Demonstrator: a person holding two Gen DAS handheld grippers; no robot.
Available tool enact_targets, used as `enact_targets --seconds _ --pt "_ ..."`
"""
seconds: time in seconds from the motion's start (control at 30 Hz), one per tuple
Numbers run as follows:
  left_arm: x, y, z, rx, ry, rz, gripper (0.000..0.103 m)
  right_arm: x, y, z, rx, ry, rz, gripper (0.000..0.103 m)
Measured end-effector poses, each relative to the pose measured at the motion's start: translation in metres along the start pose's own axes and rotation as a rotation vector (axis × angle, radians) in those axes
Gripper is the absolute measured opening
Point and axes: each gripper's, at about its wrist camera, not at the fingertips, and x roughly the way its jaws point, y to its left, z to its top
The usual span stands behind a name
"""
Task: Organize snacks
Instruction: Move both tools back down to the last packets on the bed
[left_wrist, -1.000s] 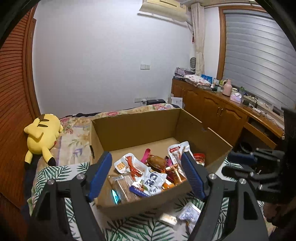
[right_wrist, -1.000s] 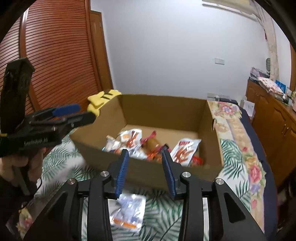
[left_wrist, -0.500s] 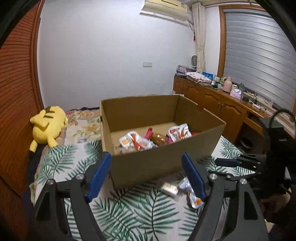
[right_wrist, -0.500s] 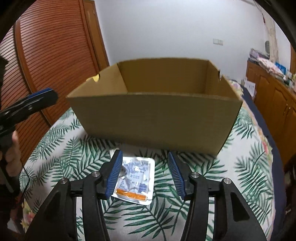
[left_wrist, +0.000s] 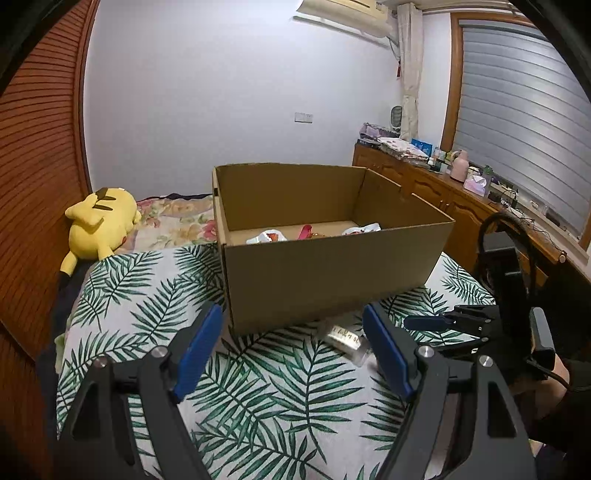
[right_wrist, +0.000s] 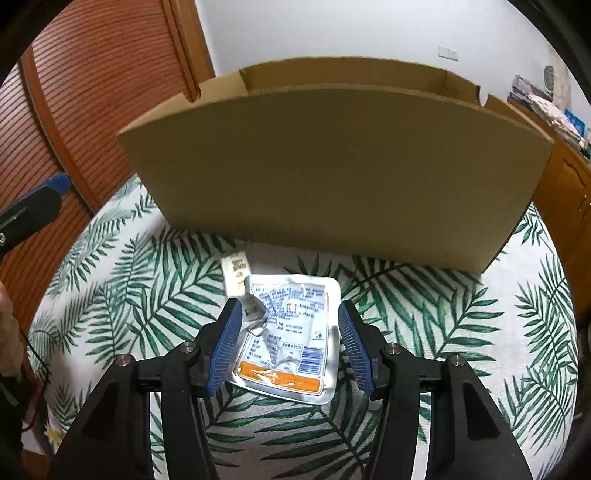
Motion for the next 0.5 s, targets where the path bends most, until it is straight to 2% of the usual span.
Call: enact_targets --seconds 0.2,0.5 --pt "0.006 -0.006 -0.003 0.009 0.018 0.002 0.079 0.011 -0.004 -0.003 0.020 0.036 0.000 0.060" --pt "0.024 -0.024 -0.007 0.023 0.060 0.013 0.079 0.010 -0.004 -0.005 -0.008 0.045 0.000 0.062"
